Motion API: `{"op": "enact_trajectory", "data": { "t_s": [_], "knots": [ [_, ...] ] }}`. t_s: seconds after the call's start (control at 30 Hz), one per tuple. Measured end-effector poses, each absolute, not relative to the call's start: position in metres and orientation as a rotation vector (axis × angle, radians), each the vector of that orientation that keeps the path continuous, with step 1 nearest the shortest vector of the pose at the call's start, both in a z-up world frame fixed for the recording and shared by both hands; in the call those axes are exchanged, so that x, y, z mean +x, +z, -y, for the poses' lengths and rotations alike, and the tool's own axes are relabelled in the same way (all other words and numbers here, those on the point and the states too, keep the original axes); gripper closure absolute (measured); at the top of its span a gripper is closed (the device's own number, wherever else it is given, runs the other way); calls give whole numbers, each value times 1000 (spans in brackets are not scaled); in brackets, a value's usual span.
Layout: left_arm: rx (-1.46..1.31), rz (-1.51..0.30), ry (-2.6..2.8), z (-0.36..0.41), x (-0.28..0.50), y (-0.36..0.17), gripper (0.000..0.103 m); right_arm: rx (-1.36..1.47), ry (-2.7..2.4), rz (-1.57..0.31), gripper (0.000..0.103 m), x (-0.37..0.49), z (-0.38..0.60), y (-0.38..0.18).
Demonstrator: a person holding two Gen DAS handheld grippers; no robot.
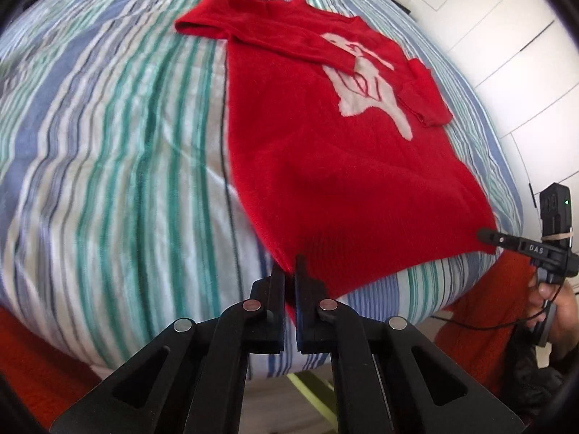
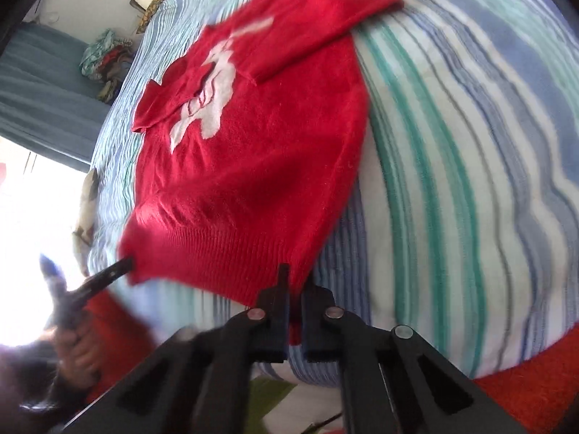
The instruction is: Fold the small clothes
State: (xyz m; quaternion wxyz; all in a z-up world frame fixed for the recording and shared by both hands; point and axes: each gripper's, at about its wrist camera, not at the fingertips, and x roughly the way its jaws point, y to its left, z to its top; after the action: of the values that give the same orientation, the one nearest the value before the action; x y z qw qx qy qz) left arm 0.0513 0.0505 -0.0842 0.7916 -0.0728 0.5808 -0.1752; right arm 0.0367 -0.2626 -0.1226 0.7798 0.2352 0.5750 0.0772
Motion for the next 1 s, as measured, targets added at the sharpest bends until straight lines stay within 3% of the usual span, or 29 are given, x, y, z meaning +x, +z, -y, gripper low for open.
{"op": "enact_trajectory", "data": {
  "t_s": [0.13, 0.33, 0.7, 0.83, 0.9, 0.93, 0.97, 1.0],
  "knots": [
    [-64, -1309, -331, -58, 42, -88, 102, 446, 130, -1279, 99, 24, 279, -101],
    [134, -1332, -244, -40, 41, -112, 102, 362, 91, -1418, 100, 34, 270, -139],
    [348, -1303, -110, 1, 48, -139, 100, 294, 8, -1448, 100, 52, 252, -154],
    [439, -1267, -99, 10, 44, -136, 95, 275, 0, -1444, 99, 57, 239, -153],
    [470, -1252, -81, 9, 42, -131, 81, 286, 4, -1439, 96, 57, 235, -149],
    [491, -1239, -58, 9, 42, -127, 55, 294, 8, -1437, 91, 55, 236, -147],
    [504, -1224, -36, 5, 41, -121, 22, 308, 13, -1436, 80, 53, 238, -143],
    [495, -1213, -31, -1, 40, -115, 11, 325, 17, -1438, 71, 50, 241, -139]
  ]
}}
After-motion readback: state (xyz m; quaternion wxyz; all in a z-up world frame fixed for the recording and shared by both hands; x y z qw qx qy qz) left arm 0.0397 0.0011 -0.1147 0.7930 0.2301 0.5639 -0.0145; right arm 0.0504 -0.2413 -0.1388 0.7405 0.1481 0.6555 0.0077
